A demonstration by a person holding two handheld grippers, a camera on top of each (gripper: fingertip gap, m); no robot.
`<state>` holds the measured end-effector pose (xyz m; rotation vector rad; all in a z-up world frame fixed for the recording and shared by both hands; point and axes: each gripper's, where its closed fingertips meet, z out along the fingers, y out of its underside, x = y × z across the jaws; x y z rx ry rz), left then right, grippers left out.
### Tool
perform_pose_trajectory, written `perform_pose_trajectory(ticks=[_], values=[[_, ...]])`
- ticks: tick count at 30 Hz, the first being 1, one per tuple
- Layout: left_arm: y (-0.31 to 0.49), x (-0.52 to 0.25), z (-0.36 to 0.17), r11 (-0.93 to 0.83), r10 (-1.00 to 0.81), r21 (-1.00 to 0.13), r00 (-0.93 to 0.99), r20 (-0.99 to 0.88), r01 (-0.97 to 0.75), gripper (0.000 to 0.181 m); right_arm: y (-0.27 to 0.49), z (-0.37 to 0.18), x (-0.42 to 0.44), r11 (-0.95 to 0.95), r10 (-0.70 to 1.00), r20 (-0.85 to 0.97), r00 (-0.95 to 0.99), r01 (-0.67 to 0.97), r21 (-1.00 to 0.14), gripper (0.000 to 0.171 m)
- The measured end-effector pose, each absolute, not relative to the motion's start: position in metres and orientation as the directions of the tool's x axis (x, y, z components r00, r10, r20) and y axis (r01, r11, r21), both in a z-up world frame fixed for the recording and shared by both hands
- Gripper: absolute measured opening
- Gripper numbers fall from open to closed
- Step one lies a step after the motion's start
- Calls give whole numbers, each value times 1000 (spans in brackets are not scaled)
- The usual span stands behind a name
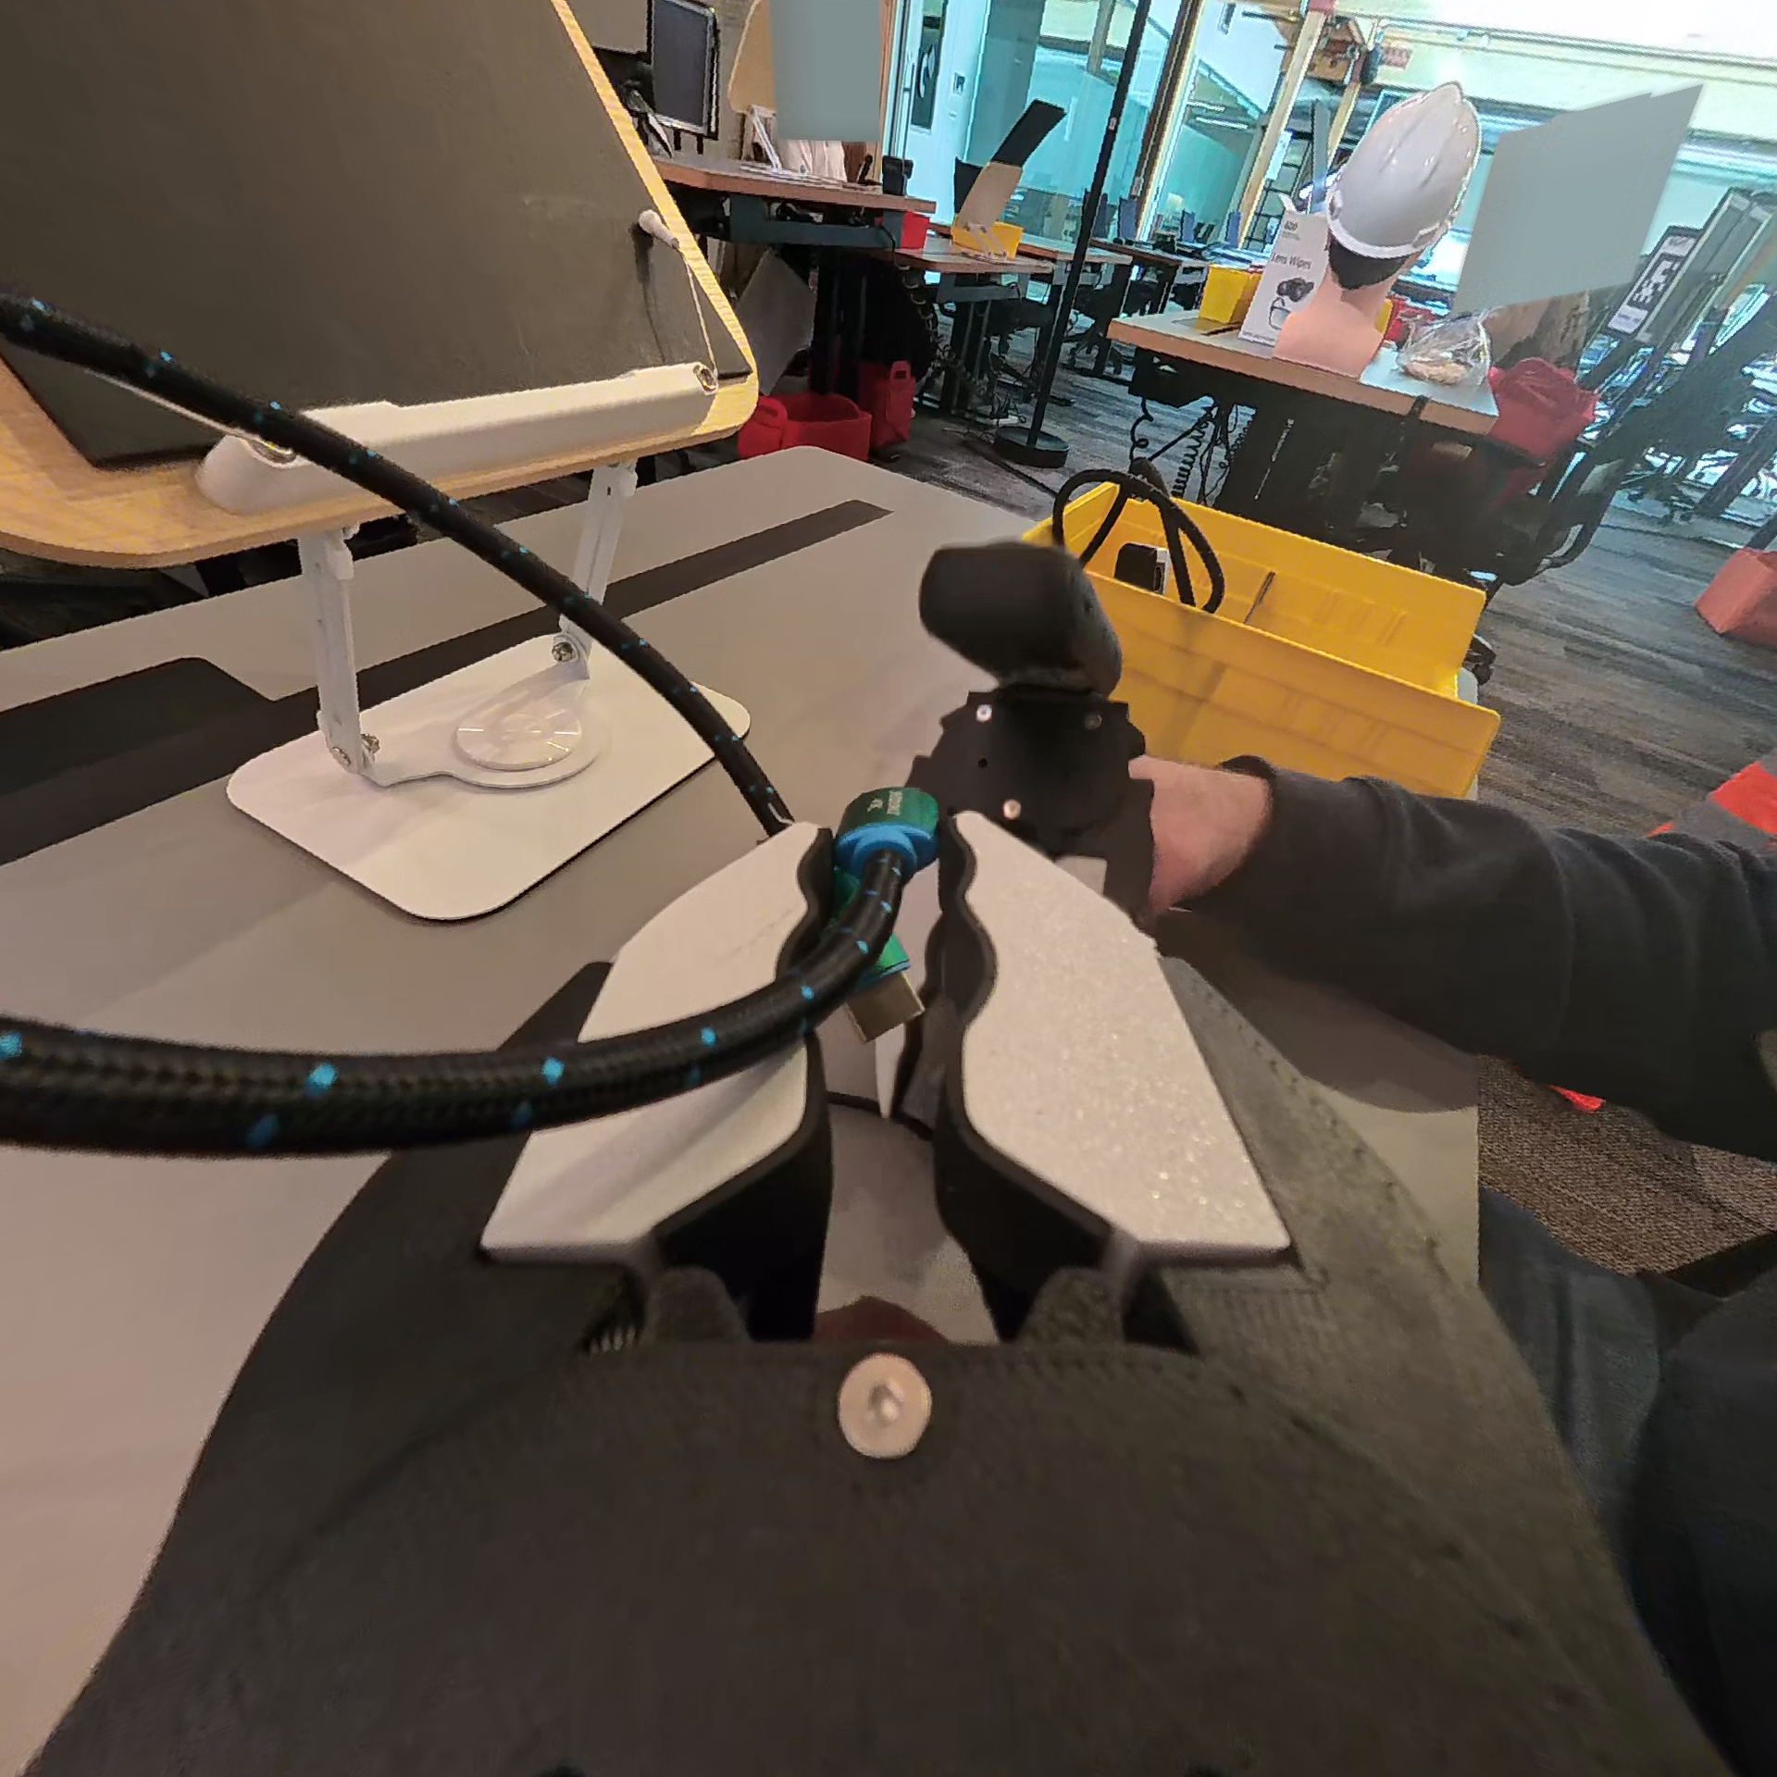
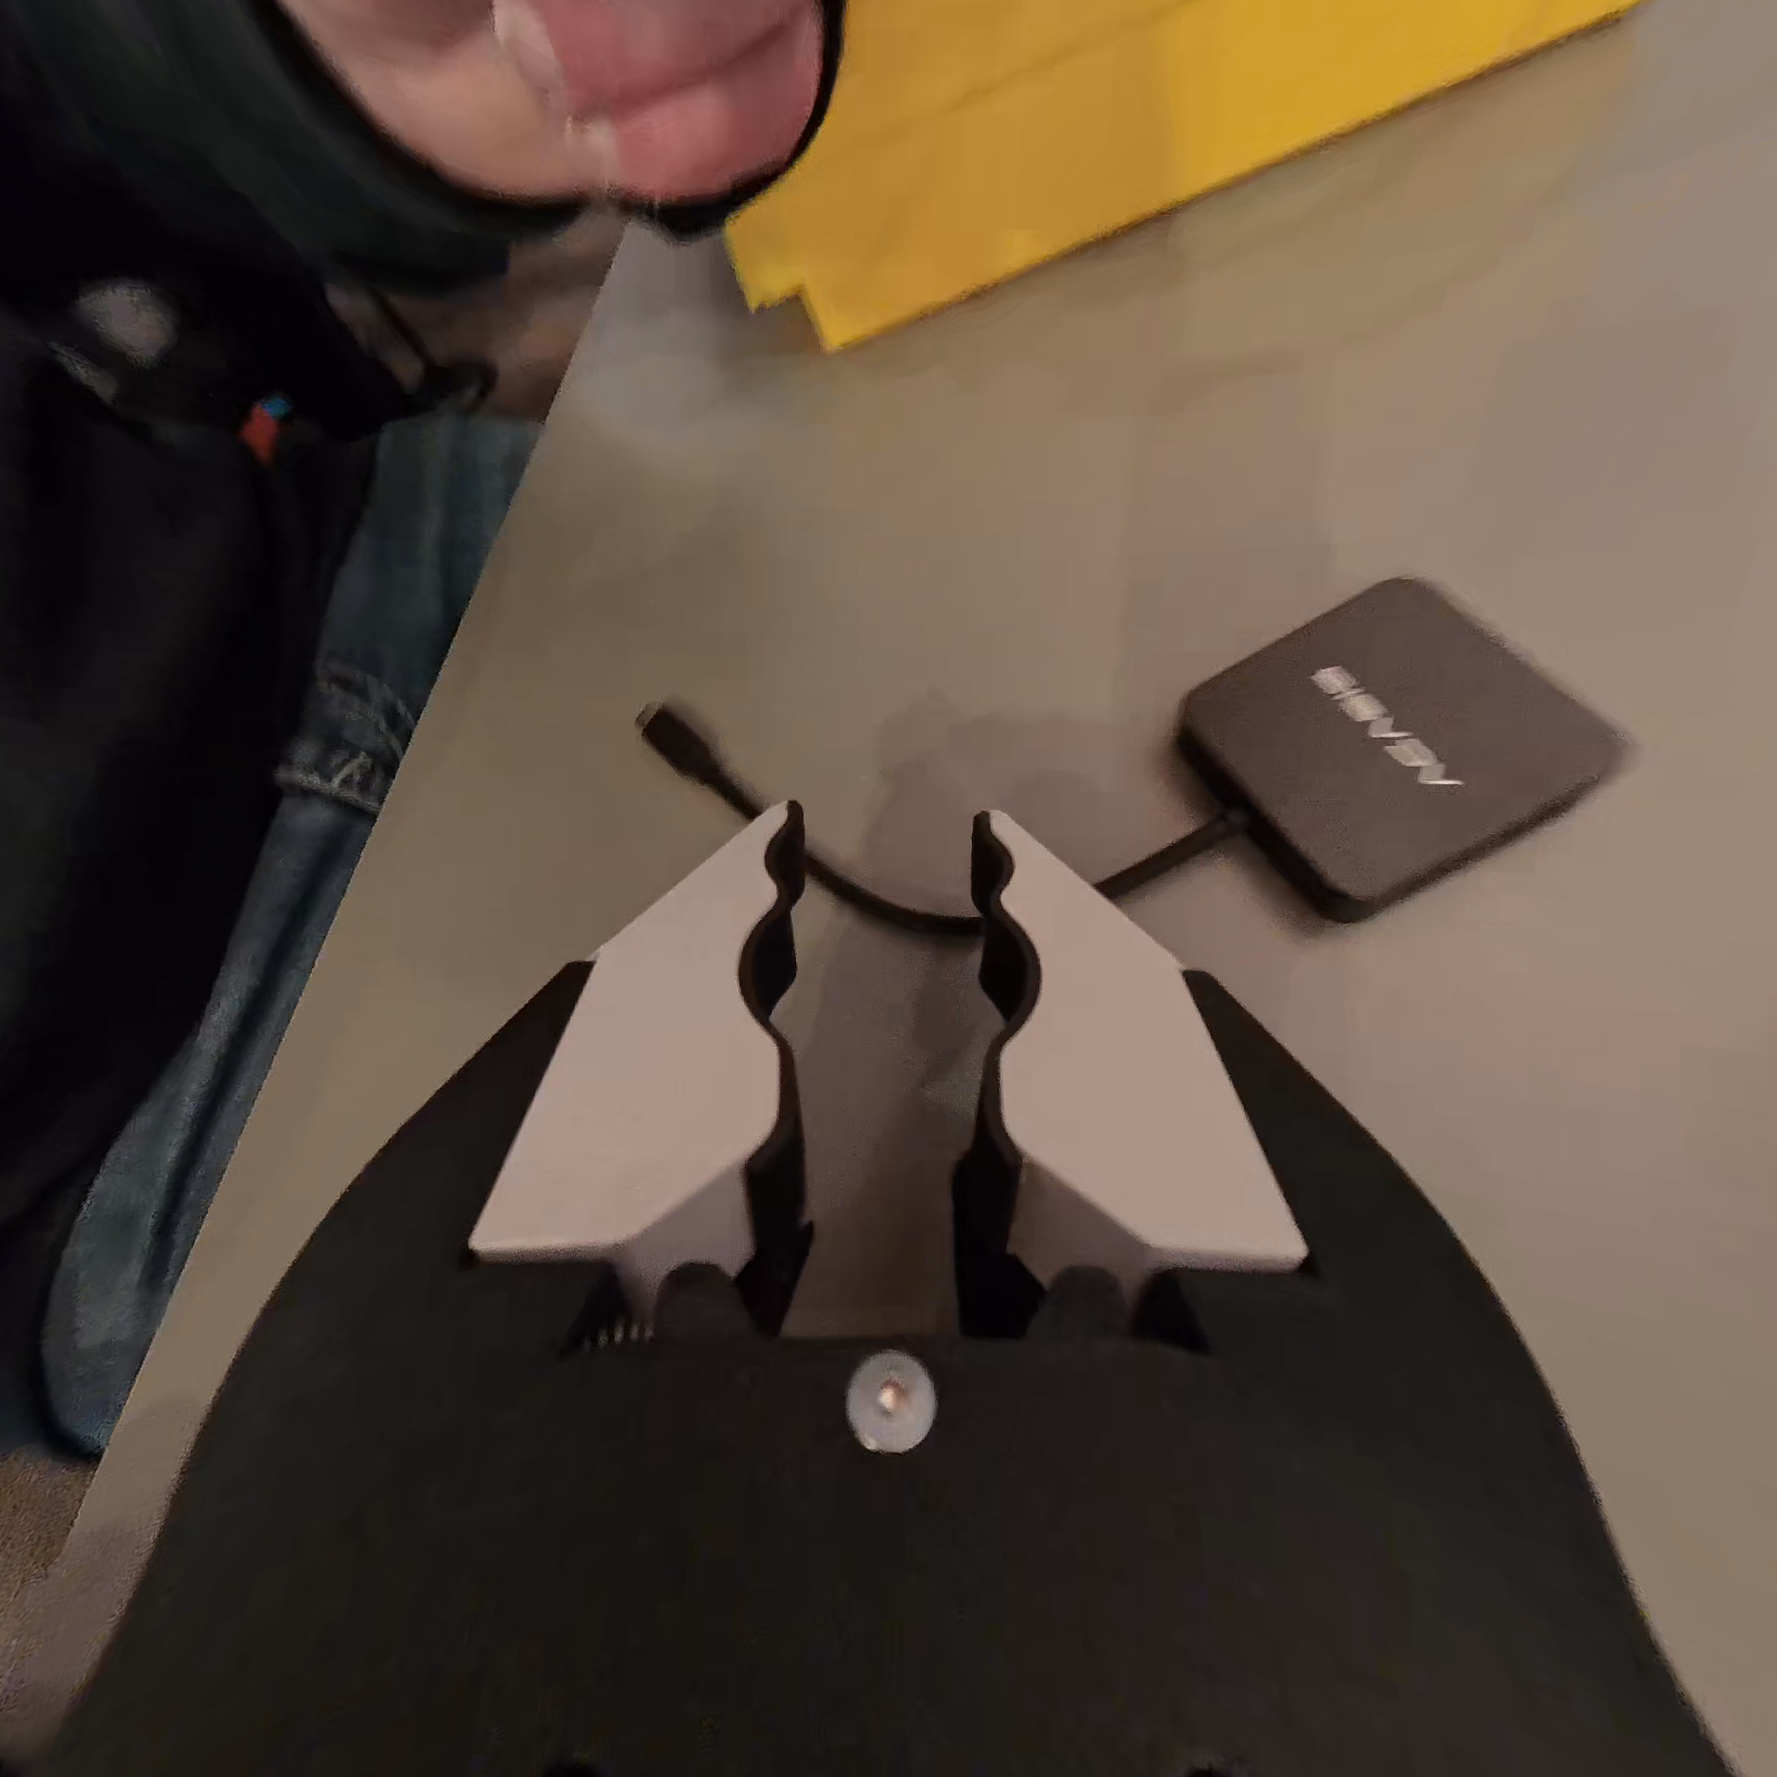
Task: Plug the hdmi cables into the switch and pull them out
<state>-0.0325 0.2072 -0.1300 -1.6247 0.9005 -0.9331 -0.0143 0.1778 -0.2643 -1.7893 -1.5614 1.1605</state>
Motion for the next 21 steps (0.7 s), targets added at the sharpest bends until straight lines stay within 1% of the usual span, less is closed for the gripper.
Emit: perform_pose_trajectory(ticks=[1,4,6,8,11,16,19,21], values=[[207,-33,-130,-206,-895,-972,423,141,-112,20,188,-256,-11,-242,963,-270,15,491,-837,34],[208,-34,-130,-205,-894,-972,426,140,-112,20,225,-238,2,-234,971,-196,136,374,-897,49],[210,-34,-129,-205,-892,-972,429,139,-111,20,248,-241,9,-172,975,-101,200,377,-910,60],[210,-35,-129,-205,-891,-972,432,137,-113,20,262,-255,12,-132,976,-37,213,451,-883,68],[212,-36,-130,-203,-889,-972,440,130,-122,20,267,-279,8,-93,990,-13,141,583,-807,81],[214,-38,-129,-196,-887,-972,447,118,-133,20,278,-299,-8,19,999,41,16,683,-730,102],[214,-38,-130,-188,-889,-971,446,104,-148,20,278,-300,-19,74,997,30,-77,684,-726,106],[214,-37,-131,-187,-892,-970,441,101,-155,20,274,-300,-25,108,990,14,-141,683,-722,102]])
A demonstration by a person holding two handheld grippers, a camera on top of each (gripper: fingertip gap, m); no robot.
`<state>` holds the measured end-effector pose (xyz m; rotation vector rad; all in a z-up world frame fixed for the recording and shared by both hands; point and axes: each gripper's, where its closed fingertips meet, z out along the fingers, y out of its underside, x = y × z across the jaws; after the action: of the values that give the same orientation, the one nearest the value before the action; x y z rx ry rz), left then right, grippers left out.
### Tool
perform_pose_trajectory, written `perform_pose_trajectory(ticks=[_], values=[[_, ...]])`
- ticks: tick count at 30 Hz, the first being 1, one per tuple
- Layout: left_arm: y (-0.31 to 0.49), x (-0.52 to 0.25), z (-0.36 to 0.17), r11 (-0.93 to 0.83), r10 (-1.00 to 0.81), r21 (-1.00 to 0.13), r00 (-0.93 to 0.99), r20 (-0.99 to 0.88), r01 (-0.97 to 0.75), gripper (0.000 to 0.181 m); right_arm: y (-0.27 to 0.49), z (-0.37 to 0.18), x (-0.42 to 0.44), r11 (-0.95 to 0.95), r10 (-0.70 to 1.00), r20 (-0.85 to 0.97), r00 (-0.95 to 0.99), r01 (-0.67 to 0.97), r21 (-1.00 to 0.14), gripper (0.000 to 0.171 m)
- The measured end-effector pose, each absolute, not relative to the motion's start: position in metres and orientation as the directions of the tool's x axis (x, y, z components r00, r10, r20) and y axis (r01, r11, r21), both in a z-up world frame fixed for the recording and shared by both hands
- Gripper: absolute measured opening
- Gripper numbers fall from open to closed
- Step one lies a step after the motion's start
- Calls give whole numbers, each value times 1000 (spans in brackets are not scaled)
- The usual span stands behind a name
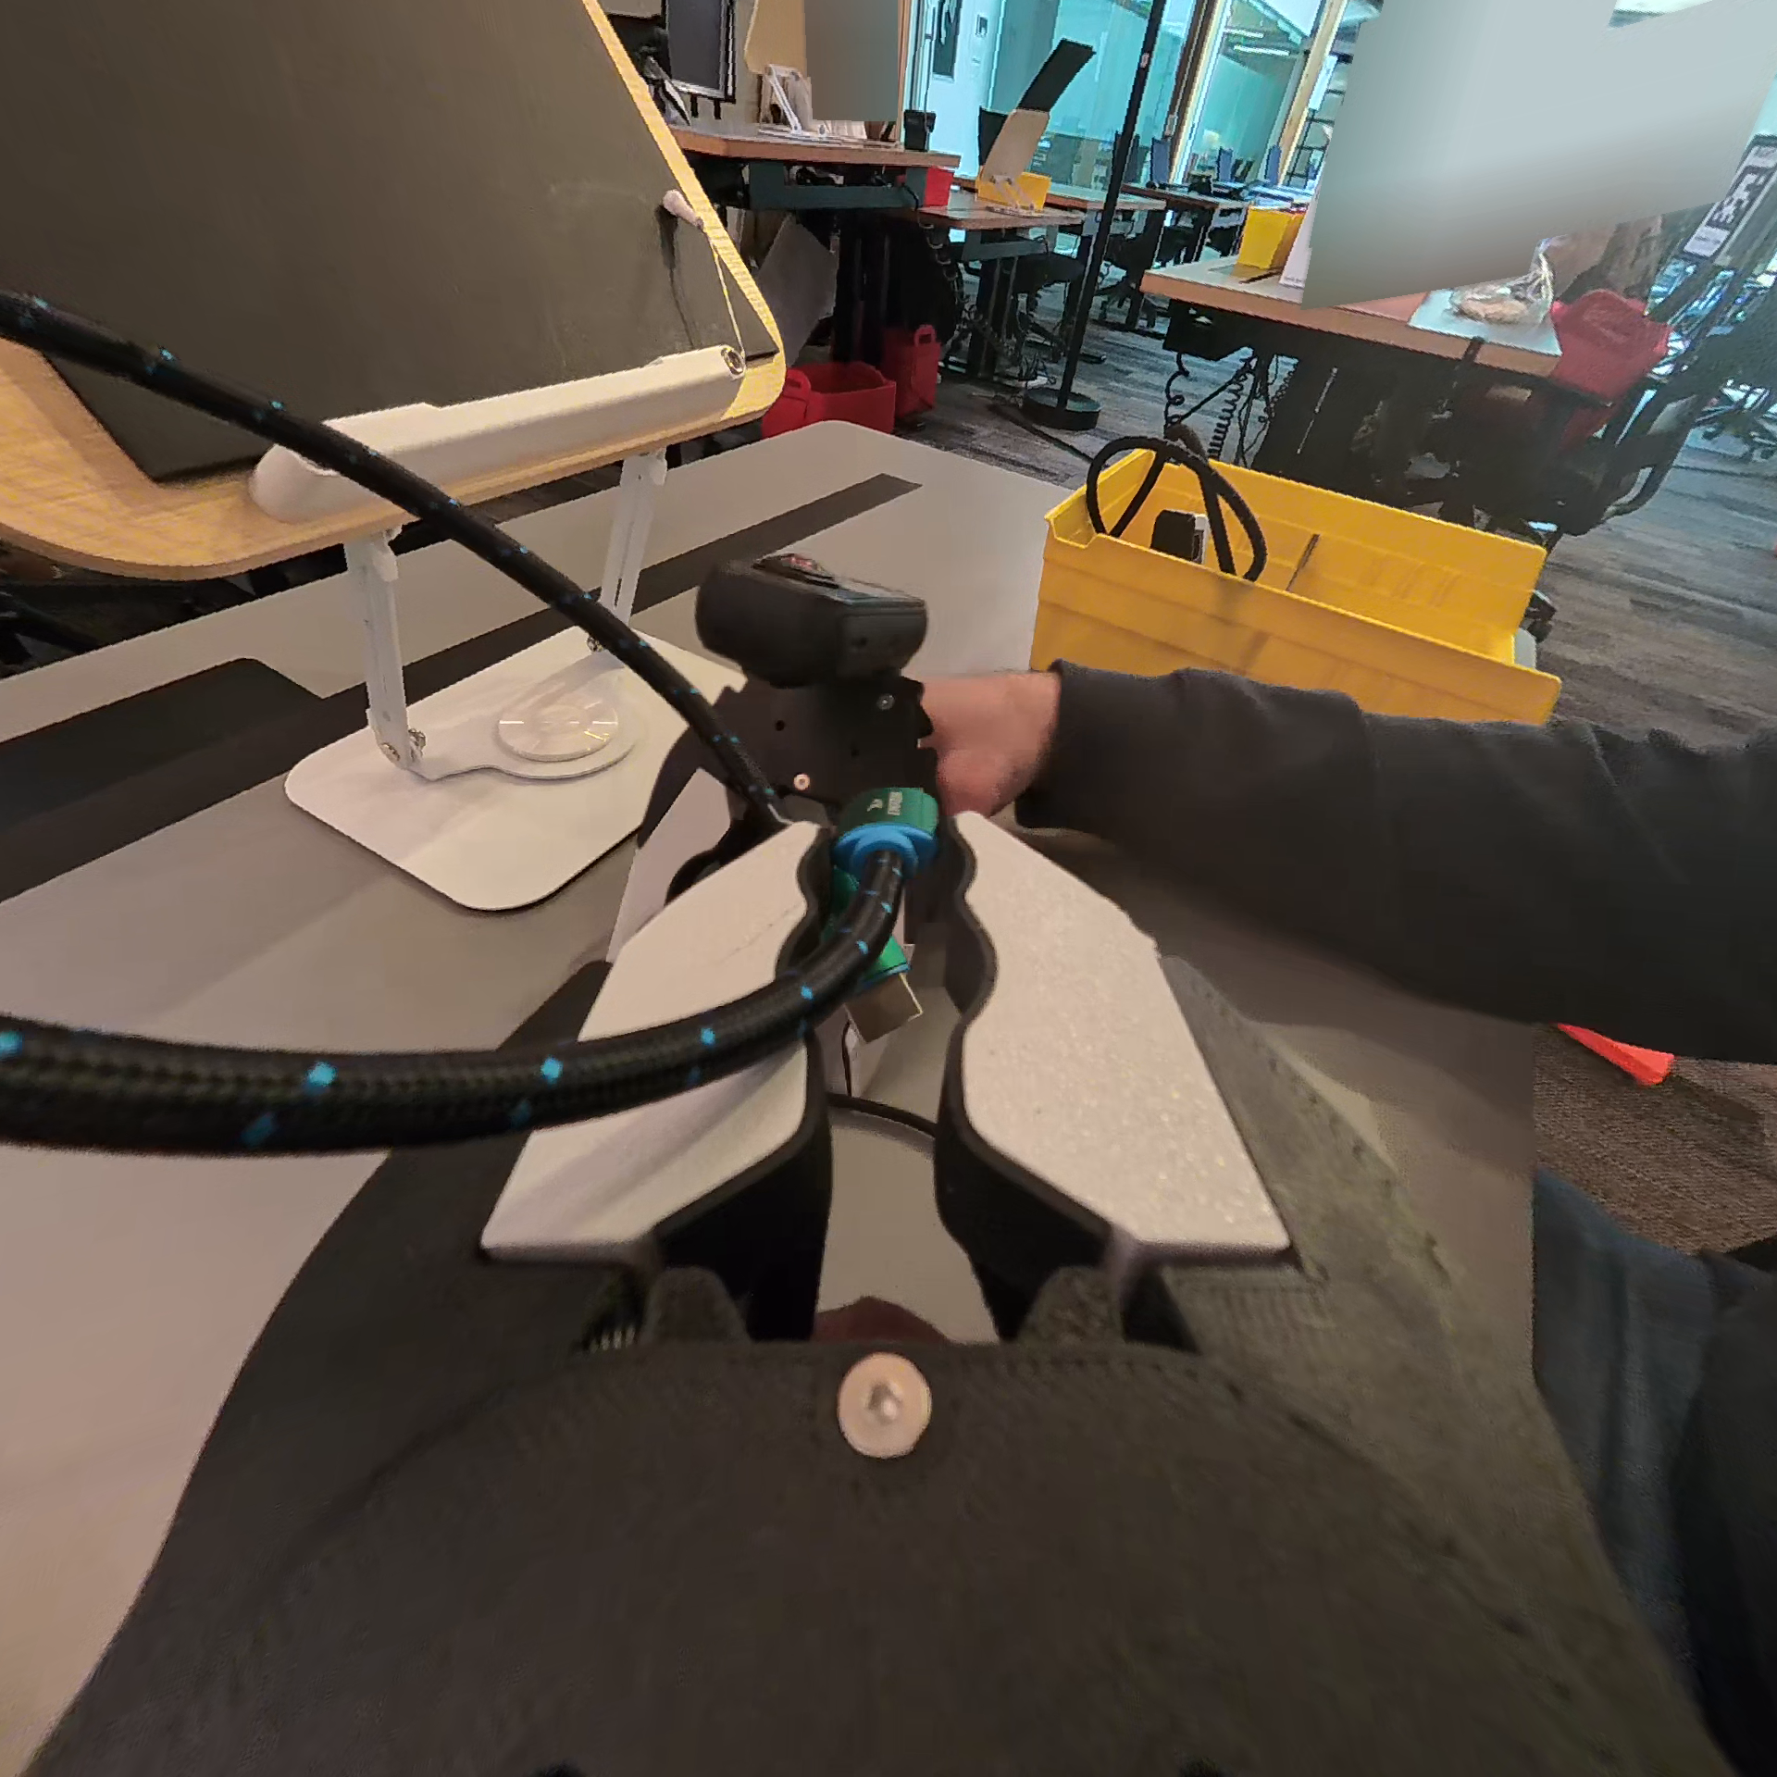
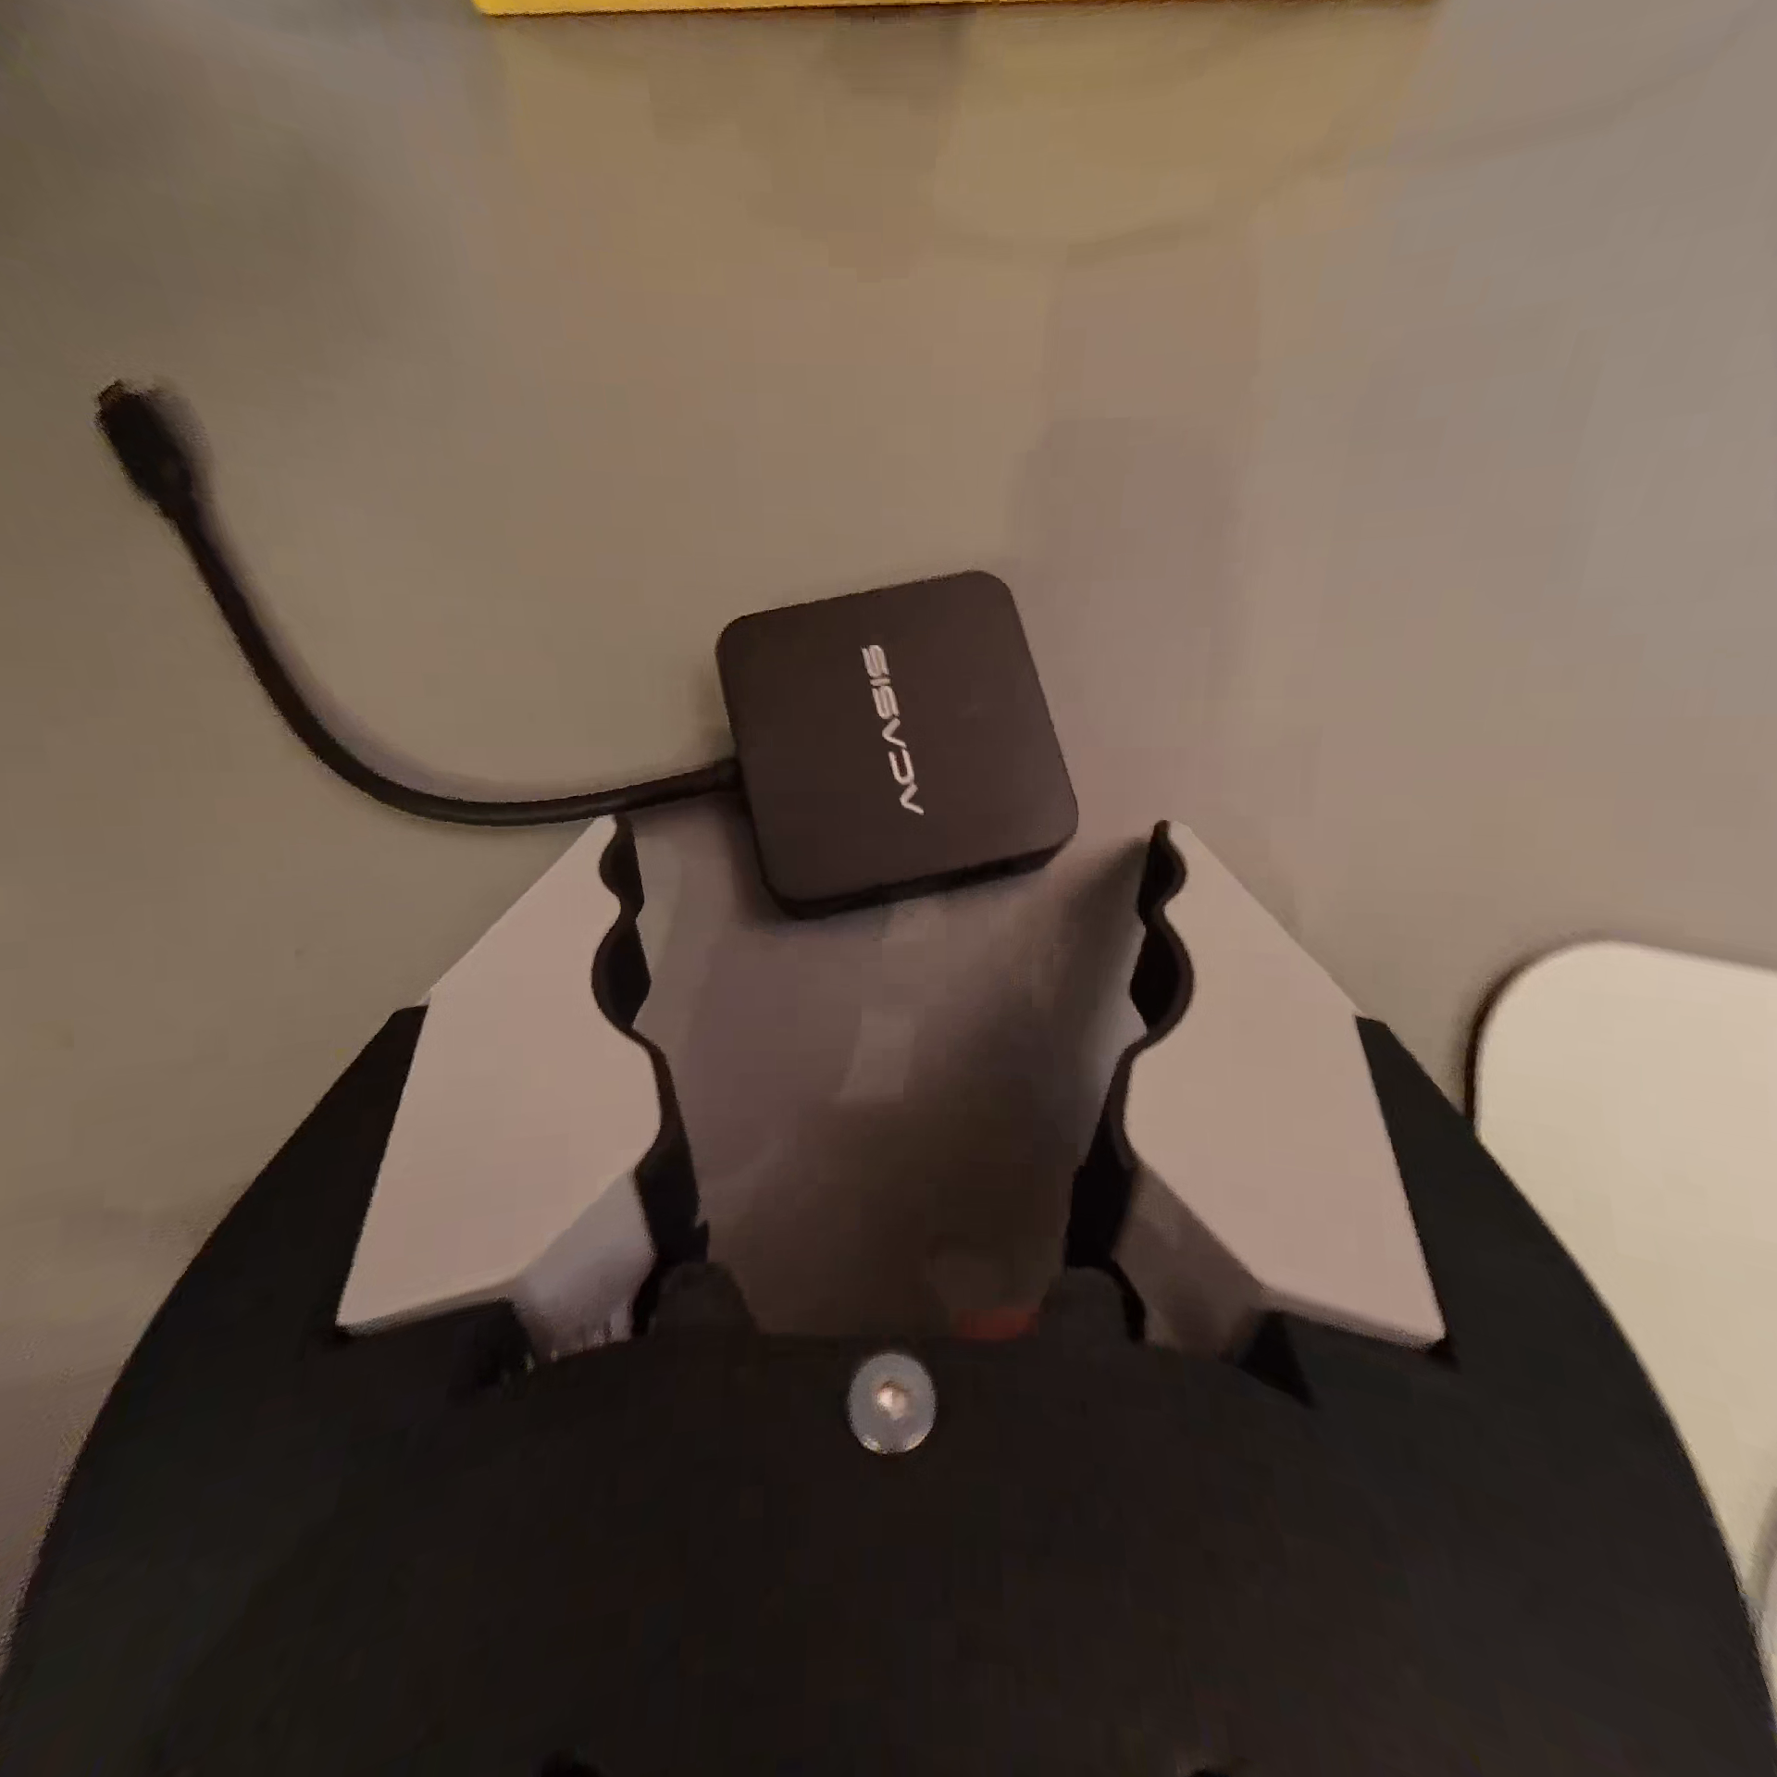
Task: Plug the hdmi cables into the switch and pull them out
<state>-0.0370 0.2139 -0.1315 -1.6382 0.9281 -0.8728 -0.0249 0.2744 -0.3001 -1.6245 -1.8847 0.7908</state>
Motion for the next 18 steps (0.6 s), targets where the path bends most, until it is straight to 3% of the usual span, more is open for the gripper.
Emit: perform_pose_trajectory(ticks=[3,6,12,18], values=[[213,-36,-134,-184,-896,-968,434,95,-168,20,272,-300,-31,130,982,0,-186,683,-719,93],[214,-36,-136,-181,-897,-967,433,88,-179,20,277,-298,-35,111,986,-3,-165,673,-731,66],[218,-43,-134,-176,-894,-968,441,81,-180,20,272,-292,-34,71,989,-29,-142,649,-758,65],[221,-51,-127,-159,-887,-971,457,63,-176,20,265,-250,-27,-53,986,-116,-120,435,-899,65]])
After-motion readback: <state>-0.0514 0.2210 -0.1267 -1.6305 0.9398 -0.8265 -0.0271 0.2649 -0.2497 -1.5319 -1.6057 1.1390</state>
